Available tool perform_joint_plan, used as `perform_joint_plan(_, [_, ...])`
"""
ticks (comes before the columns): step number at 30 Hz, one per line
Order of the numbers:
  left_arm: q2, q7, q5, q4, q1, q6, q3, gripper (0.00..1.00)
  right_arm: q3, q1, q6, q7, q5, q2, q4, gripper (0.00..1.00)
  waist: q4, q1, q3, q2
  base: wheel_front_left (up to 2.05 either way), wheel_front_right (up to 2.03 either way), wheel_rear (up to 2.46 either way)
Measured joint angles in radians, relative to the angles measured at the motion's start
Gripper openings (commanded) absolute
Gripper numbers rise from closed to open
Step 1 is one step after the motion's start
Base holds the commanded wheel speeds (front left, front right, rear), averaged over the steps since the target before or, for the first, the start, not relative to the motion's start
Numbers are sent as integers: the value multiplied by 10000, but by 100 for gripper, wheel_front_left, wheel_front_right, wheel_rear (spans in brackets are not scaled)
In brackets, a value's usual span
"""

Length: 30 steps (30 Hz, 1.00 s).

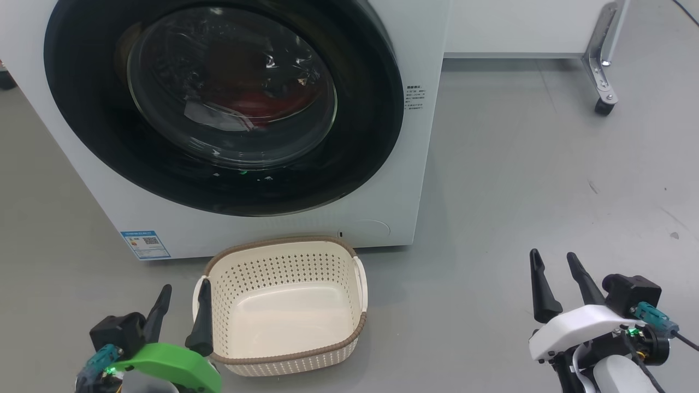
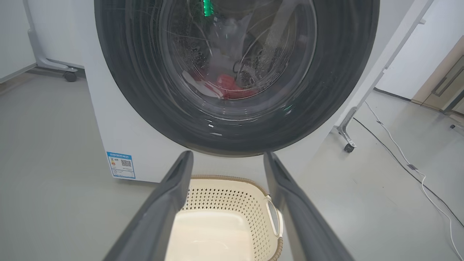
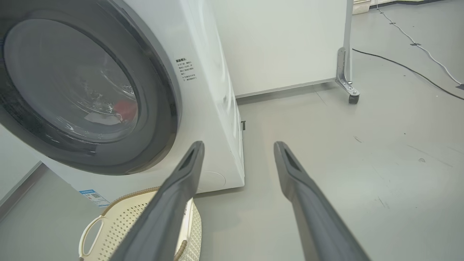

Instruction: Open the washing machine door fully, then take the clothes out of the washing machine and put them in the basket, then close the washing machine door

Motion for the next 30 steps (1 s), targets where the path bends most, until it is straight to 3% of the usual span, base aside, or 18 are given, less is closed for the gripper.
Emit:
perform_joint_plan(19, [-4,-673,2213,644,-246,355,-370,100,291,-77,-13,-698,-2466,-29,27,100,3,0,-55,0,0,0,0])
perform_joint_plan(30, [-54,-725,2307,966,-304,527,-272,100,-15,-83,-140,-742,-2589,104,69,100,0,0,-70,0,0,0,0])
